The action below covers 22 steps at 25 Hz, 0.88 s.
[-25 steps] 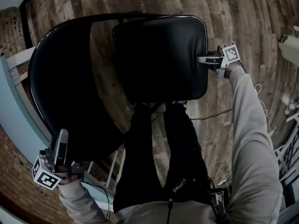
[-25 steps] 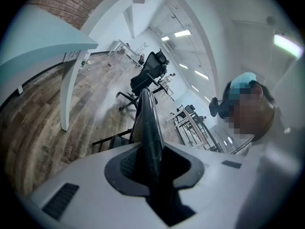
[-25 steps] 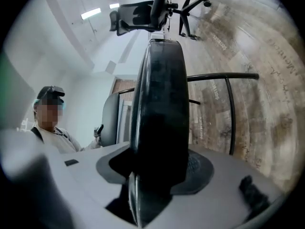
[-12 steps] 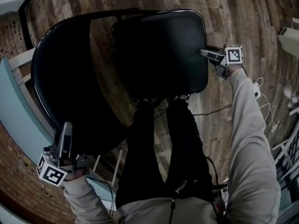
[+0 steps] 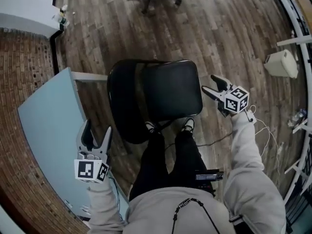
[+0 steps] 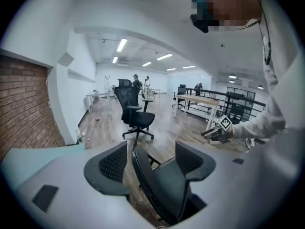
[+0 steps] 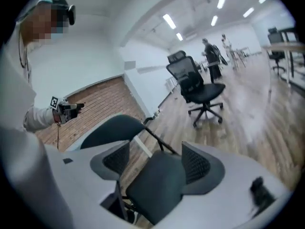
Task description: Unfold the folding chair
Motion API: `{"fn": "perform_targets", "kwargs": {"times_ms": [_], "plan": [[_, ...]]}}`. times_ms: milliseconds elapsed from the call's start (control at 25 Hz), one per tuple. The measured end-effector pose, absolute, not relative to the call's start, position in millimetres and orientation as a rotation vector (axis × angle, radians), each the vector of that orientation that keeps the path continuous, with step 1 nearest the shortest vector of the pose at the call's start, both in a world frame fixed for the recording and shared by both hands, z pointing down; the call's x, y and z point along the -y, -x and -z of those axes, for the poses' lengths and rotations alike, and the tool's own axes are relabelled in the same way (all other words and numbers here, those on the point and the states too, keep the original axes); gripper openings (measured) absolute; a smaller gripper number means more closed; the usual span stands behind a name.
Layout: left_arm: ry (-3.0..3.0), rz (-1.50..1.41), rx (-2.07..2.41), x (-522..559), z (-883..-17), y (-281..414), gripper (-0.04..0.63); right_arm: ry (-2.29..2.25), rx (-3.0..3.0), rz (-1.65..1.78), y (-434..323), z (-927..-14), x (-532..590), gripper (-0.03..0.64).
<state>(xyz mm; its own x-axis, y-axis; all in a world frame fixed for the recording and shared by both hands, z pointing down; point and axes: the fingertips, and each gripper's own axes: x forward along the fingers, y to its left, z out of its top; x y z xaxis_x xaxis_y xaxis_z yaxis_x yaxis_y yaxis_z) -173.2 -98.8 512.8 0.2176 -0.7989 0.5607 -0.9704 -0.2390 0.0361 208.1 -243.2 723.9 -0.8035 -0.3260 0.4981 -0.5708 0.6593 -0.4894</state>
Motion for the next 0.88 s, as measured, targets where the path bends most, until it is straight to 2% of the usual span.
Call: {"fn": "perform_targets", "kwargs": {"times_ms": [280,360,520,560,600,880], "plan": [[-2.316,-0.358,1.695,63,-330,190,0.298,-0.812,2.734,-0.469,-122,-407,218,0.324],[-2.388,-0.297,1.706,57,-289,195,0.269,-0.844,2.789,-0.351,-95,-336,201,0.324],[-2.529,-0.207,1.709,44,-229,194,0.036,-0.917,2.829,-0.127,-43,-238,157,0.311],[-2.558,-0.173,1.713,43,-217,194,0.009,-0.950,2.831,-0.091,-32,-223,149,0.183],[-2.577,-0.135,1.722,42,-206,196,0.008,-0.982,2.840,-0.072,-22,-209,142,0.023],[-2.672,-0.005,1.699,32,-177,210,0.006,-1.029,2.953,-0.107,33,-152,88,0.008]]}}
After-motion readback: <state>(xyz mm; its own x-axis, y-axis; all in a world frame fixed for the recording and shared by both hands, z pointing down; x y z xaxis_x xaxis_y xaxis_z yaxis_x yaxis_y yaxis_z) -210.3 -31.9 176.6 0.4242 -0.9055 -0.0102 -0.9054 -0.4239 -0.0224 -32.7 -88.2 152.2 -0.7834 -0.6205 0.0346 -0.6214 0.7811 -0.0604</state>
